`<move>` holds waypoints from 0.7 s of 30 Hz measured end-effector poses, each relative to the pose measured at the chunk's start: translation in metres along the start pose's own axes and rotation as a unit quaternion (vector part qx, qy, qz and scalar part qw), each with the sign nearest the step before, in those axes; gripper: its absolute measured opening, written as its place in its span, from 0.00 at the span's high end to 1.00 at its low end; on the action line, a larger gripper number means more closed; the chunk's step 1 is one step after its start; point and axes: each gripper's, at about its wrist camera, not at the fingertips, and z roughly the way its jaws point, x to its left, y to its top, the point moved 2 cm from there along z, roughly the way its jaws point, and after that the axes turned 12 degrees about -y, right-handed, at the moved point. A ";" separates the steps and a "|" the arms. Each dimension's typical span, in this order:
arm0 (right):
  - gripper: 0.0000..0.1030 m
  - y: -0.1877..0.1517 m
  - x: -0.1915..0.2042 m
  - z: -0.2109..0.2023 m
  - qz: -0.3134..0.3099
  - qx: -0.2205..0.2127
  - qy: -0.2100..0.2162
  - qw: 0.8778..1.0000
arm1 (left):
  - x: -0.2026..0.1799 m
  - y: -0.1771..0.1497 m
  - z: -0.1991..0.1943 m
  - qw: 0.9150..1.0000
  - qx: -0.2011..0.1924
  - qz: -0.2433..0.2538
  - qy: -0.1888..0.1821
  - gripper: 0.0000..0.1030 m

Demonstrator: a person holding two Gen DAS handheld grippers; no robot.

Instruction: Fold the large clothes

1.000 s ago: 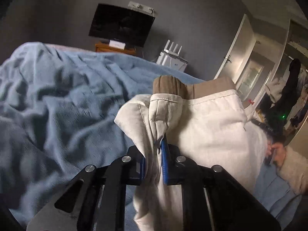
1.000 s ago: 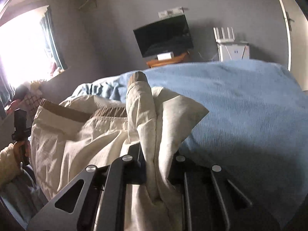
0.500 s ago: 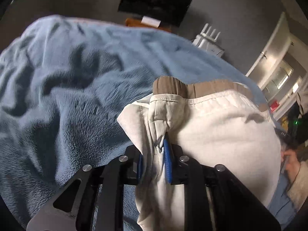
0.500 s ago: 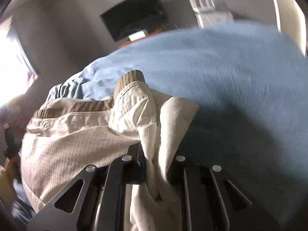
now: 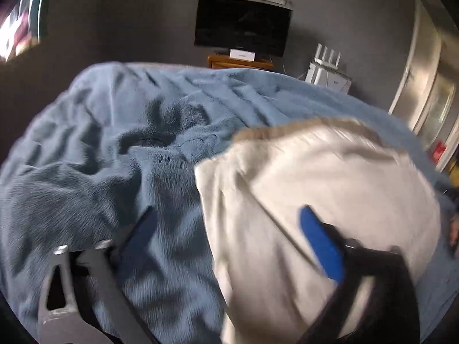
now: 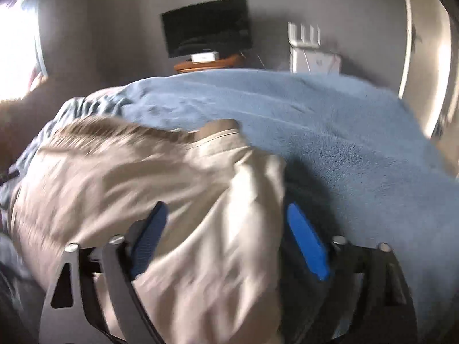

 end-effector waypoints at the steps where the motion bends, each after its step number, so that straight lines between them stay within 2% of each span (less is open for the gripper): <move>1: 0.07 -0.008 0.012 -0.012 -0.014 0.003 -0.001 1.000 | -0.012 -0.006 -0.001 1.000 0.008 0.007 -0.002 0.06; 5: 0.07 -0.036 0.056 -0.036 -0.040 0.032 -0.004 0.999 | -0.069 -0.046 -0.005 0.998 0.061 0.032 -0.002 0.06; 7: 0.07 -0.050 0.078 -0.038 -0.050 0.047 0.004 0.998 | -0.093 -0.059 0.003 0.996 0.073 0.045 -0.008 0.06; 10: 0.07 -0.059 0.106 -0.022 -0.080 0.062 -0.014 0.995 | -0.113 -0.060 0.018 0.994 0.076 0.074 0.012 0.05; 15: 0.07 -0.030 0.116 0.003 -0.036 0.055 -0.012 0.998 | -0.110 -0.024 0.050 0.997 0.072 0.041 -0.015 0.05; 21: 0.07 0.024 0.130 0.051 -0.025 0.079 -0.012 0.996 | -0.098 0.029 0.099 0.997 0.081 0.000 0.011 0.05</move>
